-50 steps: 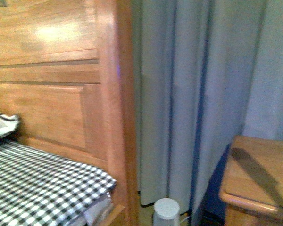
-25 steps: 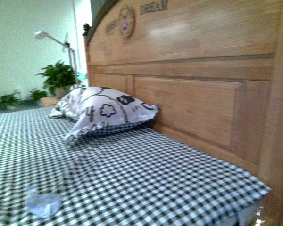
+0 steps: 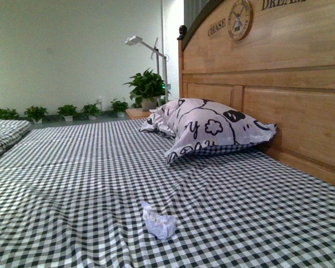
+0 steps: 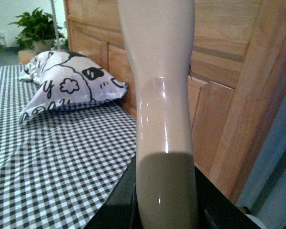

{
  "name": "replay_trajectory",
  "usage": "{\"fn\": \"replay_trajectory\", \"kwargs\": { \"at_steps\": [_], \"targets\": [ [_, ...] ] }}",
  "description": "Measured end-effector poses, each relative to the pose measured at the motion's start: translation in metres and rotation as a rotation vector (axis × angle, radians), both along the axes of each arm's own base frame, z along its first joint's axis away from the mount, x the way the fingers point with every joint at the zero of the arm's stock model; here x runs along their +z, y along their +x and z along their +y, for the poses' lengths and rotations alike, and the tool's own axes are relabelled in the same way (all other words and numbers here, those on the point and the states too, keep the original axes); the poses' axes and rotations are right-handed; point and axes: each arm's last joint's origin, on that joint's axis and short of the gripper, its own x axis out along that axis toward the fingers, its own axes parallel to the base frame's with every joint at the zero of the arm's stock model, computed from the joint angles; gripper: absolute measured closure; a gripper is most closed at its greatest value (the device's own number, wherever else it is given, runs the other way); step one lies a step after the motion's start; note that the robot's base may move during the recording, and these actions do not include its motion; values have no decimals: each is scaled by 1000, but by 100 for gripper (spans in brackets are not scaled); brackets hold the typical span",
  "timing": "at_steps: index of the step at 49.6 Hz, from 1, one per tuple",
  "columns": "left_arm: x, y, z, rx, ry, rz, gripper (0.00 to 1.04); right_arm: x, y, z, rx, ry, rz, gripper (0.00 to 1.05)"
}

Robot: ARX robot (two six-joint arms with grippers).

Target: Clean up trash

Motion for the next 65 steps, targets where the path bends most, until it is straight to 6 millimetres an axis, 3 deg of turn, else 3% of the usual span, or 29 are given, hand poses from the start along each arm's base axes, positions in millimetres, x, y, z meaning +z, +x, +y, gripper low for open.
{"fn": "replay_trajectory", "kwargs": {
  "at_steps": [6, 15, 21, 31, 34, 46, 65],
  "targets": [
    [4, 8, 4, -8, -88, 232, 77, 0, 0, 0, -1, 0, -1, 85],
    [-23, 35, 17, -120, -14, 460, 77, 1, -2, -1, 1, 5, -9, 85],
    [-37, 53, 31, -156, 108, 541, 77, 1, -1, -1, 2, 3, -7, 85],
    [-65, 83, 50, -213, 483, 588, 77, 1, -1, -1, 1, 4, -7, 85],
    [-73, 92, 49, -236, 594, 580, 77, 1, -1, -1, 1, 3, -7, 85],
    [-81, 123, 35, -319, 777, 539, 77, 1, -1, -1, 1, 3, -7, 85],
    [-77, 167, 13, -414, 858, 537, 77, 1, -1, -1, 1, 3, -7, 85]
  ]
}}
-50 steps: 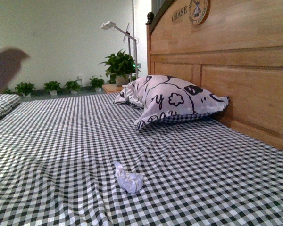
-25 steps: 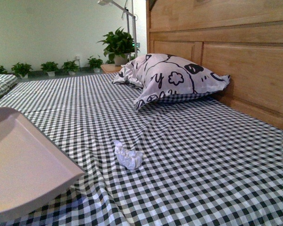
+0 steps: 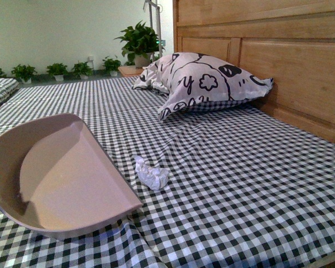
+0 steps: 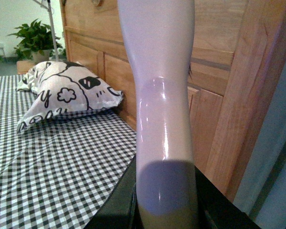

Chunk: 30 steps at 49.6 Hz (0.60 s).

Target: Clean up trash

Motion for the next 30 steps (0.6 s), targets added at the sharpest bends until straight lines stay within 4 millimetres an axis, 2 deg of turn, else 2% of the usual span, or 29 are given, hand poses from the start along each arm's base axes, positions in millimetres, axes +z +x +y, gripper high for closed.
{"fn": "replay_trajectory", "kwargs": {
  "at_steps": [21, 30],
  "targets": [
    [-9, 15, -7, 9, -60, 69, 77, 0, 0, 0, 0, 0, 0, 85],
    [-12, 20, -18, 0, -112, 112, 77, 0, 0, 0, 0, 0, 0, 85]
  ]
}}
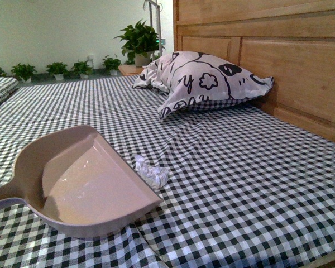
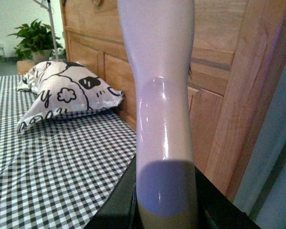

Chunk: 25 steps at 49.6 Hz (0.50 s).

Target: Clean up trash

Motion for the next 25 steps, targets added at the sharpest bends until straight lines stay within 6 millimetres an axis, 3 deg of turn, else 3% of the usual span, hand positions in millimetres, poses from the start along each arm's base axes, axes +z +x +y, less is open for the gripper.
{"fn": "replay_trajectory", "kwargs": {
  "at_steps": [25],
  "targets": [
    [-15, 3, -1, 3, 0, 144, 77, 0, 0, 0, 0, 0, 0, 85]
  ]
}}
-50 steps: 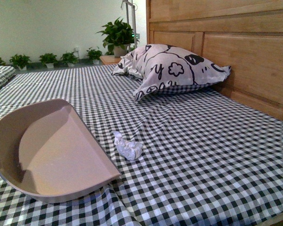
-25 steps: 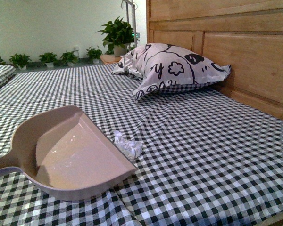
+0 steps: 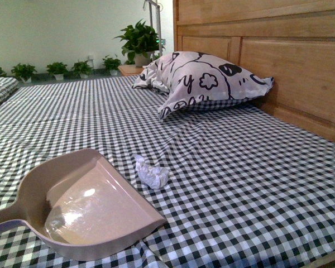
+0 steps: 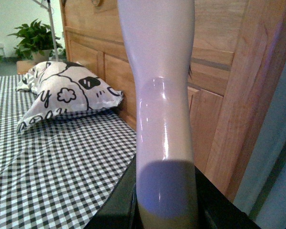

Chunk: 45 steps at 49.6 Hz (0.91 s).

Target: Clean up trash

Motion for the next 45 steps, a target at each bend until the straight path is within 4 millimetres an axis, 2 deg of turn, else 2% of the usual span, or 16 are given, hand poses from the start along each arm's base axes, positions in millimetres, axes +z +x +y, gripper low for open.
{"fn": "replay_trajectory", "kwargs": {
  "at_steps": [28, 30, 34, 39, 42, 45],
  "targets": [
    [0, 2, 1, 8, -1, 37, 77, 0, 0, 0, 4, 1, 1, 85],
    [0, 2, 1, 8, -1, 37, 77, 0, 4, 1, 55, -19, 89, 85],
    [0, 2, 1, 8, 0, 38, 77, 5, 28, 0, 179, -73, 374, 85],
    [-1, 2, 1, 8, -2, 40, 77, -4, 80, 9, 207, -88, 477, 86],
    [-1, 2, 1, 8, -1, 40, 77, -13, 119, 20, 200, -122, 525, 86],
    [-1, 2, 1, 8, -1, 40, 77, -21, 143, 29, 207, -152, 556, 86]
  ]
}}
